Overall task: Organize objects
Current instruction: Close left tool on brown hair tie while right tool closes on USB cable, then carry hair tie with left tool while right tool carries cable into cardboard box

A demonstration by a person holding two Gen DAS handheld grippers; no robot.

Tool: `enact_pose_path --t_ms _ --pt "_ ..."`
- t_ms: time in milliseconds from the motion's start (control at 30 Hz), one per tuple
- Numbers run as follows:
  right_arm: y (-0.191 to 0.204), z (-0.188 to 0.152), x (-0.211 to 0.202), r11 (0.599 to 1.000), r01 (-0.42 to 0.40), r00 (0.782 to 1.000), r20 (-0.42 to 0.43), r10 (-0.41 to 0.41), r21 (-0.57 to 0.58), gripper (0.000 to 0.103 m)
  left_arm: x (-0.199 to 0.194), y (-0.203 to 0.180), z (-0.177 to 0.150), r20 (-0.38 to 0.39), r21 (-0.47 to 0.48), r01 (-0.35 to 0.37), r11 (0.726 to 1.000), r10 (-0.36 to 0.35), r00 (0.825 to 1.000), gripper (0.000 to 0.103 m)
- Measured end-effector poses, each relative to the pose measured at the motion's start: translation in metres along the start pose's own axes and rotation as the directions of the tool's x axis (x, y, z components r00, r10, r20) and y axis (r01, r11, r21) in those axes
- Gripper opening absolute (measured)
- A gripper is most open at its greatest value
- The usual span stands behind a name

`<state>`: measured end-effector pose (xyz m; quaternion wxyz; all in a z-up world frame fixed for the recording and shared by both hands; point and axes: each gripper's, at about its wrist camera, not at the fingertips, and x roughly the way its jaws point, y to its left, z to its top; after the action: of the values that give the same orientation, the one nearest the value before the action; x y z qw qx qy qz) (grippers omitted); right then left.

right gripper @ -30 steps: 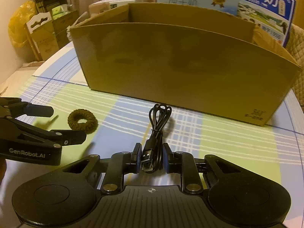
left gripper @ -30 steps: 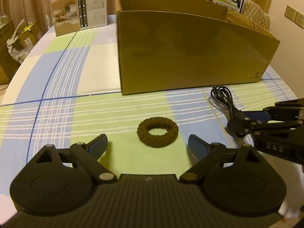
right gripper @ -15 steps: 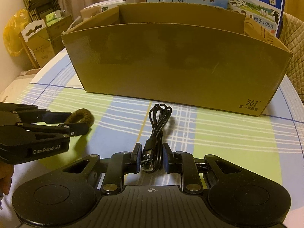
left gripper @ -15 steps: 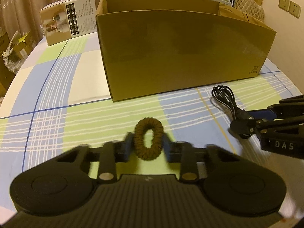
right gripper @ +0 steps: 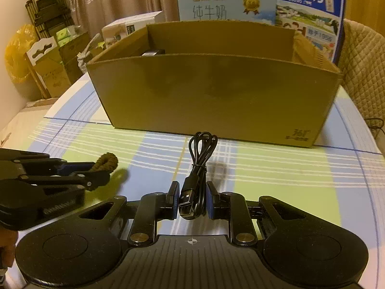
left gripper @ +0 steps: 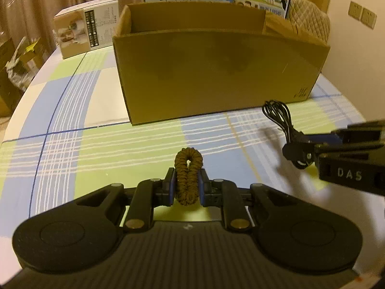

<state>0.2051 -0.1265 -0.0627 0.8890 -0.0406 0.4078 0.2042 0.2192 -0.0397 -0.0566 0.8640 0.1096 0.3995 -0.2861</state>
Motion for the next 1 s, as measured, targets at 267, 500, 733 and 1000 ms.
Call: enact_pose_path --t_ms 267,500,733,1000 --pt "-0.003 0.0 -0.044 0.999 0.002 1.0 0.031 -0.003 0.037 0.019 -0.048 -0.015 0.009 0.026 -0.049 -0.005 0.999 0.007 1.0 0.015" --pt "-0.004 0.001 -0.084 0.999 0.006 0.997 0.073 -0.009 0.05 0.019 -0.086 -0.031 0.013 0.05 -0.04 0.001 0.999 0.001 0.999 0.015" --pt "-0.005 -0.002 -0.112 0.998 0.005 0.996 0.09 -0.012 0.069 0.019 -0.112 -0.045 0.015 0.069 -0.041 0.013 0.999 -0.01 0.998 0.015" --pt "-0.011 0.006 -0.133 0.997 0.009 0.993 0.113 -0.018 0.073 0.019 -0.125 -0.052 0.021 0.081 -0.035 0.028 0.999 -0.025 0.996 0.015"
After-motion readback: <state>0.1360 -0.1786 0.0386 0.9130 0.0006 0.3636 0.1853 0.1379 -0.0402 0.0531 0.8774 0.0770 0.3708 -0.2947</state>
